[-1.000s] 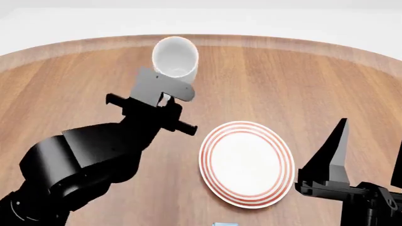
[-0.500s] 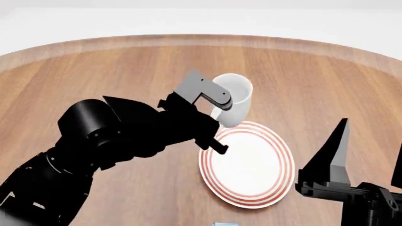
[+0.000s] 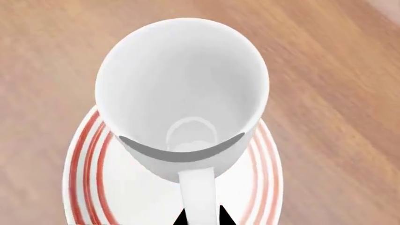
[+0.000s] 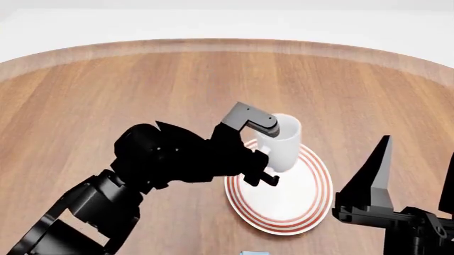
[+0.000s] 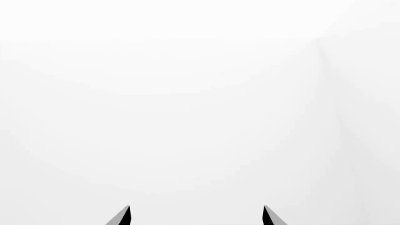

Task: Pick up the white mug and put it on the plate, and put the chocolate pudding to the right of the plate.

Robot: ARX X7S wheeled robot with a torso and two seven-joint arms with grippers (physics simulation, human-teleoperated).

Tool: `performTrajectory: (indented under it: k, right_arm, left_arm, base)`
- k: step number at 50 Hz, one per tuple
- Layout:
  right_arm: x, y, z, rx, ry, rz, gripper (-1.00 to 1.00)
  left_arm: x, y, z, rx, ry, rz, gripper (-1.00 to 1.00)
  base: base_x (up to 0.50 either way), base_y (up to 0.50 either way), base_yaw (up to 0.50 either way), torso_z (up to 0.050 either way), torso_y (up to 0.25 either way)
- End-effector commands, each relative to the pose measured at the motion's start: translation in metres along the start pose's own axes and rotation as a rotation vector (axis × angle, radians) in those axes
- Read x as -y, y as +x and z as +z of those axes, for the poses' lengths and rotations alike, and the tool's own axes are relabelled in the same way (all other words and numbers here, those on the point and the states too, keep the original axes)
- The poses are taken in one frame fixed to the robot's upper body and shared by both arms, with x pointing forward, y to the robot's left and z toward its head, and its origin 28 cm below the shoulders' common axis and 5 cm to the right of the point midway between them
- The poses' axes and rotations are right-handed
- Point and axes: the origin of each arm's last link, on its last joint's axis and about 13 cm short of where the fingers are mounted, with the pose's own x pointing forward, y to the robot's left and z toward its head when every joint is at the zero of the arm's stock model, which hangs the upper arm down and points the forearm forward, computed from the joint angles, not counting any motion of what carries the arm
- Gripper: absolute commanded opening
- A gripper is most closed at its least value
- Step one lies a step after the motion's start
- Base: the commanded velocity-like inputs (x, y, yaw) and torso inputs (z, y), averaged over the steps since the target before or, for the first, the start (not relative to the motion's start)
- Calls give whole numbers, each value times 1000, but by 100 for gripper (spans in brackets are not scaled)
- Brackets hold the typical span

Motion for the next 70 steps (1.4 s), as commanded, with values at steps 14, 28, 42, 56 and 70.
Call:
performTrajectory:
  k: [14,28,42,56,70]
  right_arm:
    - [2,0,2,14,-7,2,100]
    - [2,2,3,17,3,-1,100]
    - [2,1,3,14,7,-2,100]
    - [1,0,2,10,6,4,100]
    - [-2,-2,0,2,3,17,100]
  left_arm:
    - [-3,34,1,-35,-61,18,-100]
    - [2,43,-2,-51,-41,17,-100]
    - [1,52,-12,-71,-43,22,-100]
    - [3,58,-22,-80,-20,46,100]
    - [15,43,-37,-75,8,72,100]
  base:
    - [0,0,0,0,0]
    - [0,0,0,0,0]
    - [0,0,0,0,0]
    - [0,0,0,0,0]
    - [0,0,0,0,0]
